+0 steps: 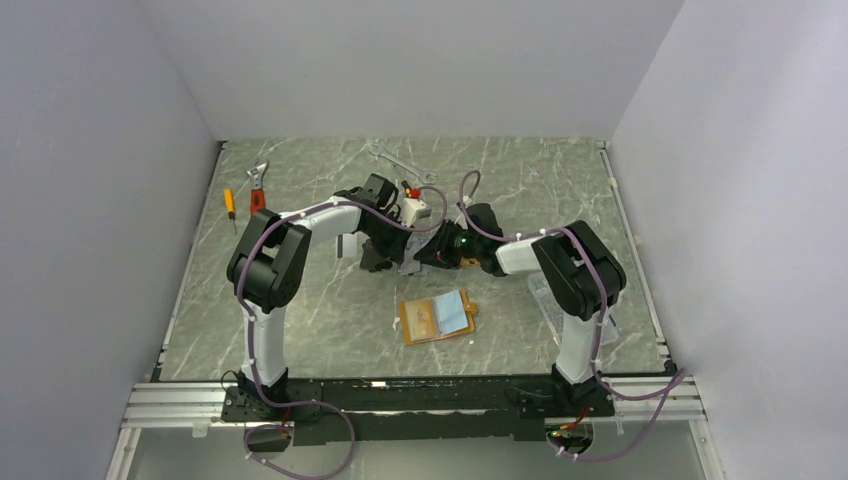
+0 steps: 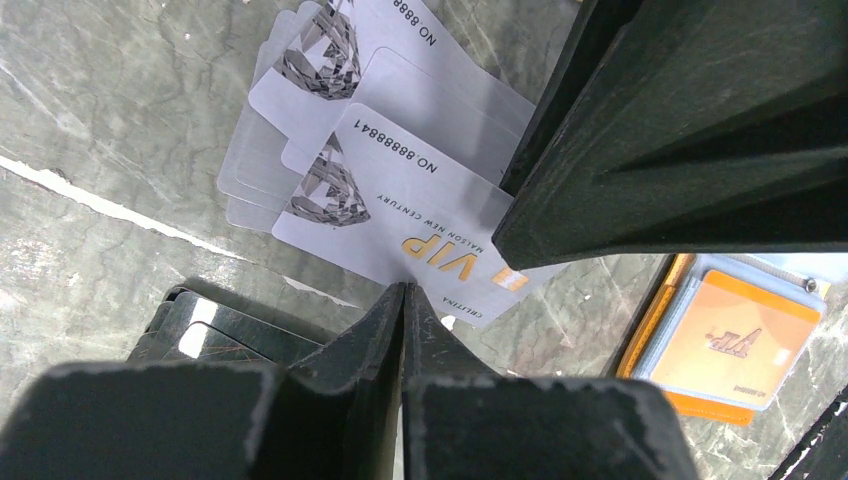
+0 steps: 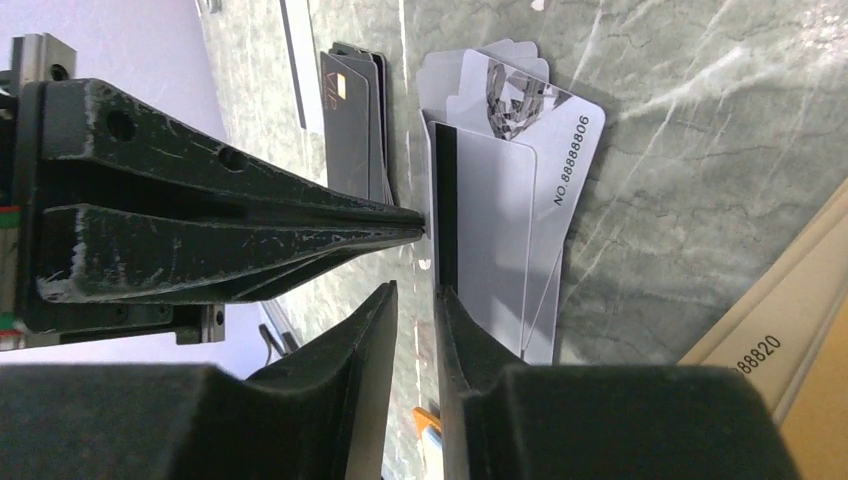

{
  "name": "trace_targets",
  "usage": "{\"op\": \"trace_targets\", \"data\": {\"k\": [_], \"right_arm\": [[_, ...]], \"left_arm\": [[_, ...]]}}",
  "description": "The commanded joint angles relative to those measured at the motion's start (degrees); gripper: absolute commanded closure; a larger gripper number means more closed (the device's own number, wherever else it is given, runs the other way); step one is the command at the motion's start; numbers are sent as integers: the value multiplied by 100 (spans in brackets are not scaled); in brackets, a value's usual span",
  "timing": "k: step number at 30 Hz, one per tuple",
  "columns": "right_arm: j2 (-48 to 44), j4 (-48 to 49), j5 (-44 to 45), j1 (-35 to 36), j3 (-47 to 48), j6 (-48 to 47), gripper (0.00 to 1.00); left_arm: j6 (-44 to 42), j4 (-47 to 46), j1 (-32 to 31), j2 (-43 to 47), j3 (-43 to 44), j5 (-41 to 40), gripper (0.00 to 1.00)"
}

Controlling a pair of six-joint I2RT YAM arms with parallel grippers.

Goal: Put the credit cards into the card holder
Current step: Pick up the credit card from the center of the board, then insert the credit card into the card holder.

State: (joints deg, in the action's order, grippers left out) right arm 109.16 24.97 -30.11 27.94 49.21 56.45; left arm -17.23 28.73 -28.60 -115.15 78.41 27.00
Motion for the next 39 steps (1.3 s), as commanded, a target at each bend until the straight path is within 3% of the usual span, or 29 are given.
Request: {"op": "trace_targets", "data": {"k": [1,10,16,21,23,24,30,33,35,39], "right_arm": [[190,390,-263,58,74,65,78],[350,161,-295,110,307,-6,89],[-314,-220,-177,115,205,-384,100],[-1042,-361,-180,110,-146,-688,100],[-1358,-441,-233,113,-257,-857,100],[-1531,-463,-304,122,-301,-944,100],[-2720,-593,-621,163,-665,-1403,100],[-3228,-631,-836,176,-749,-1530,100],[-3517,-549,-1001,184,-805,-1469,100],[-3756,-341,-1185,268,-815,-1327,100]], "left_arm": [[-21,-29,-39,-17,58,-81,91],[-142,-11,0,380,-35,257,95],[-147,223,251,1440,-15,773,93],[-48,694,434,2257,110,1056,58],[13,872,476,2658,104,1149,27],[55,925,490,2836,92,1234,4],[580,803,916,3632,-241,2314,1],[913,515,1337,3746,-609,3461,1],[1410,-146,1583,3849,-1085,4304,1],[2007,-827,1553,3872,-1555,4303,1]]}}
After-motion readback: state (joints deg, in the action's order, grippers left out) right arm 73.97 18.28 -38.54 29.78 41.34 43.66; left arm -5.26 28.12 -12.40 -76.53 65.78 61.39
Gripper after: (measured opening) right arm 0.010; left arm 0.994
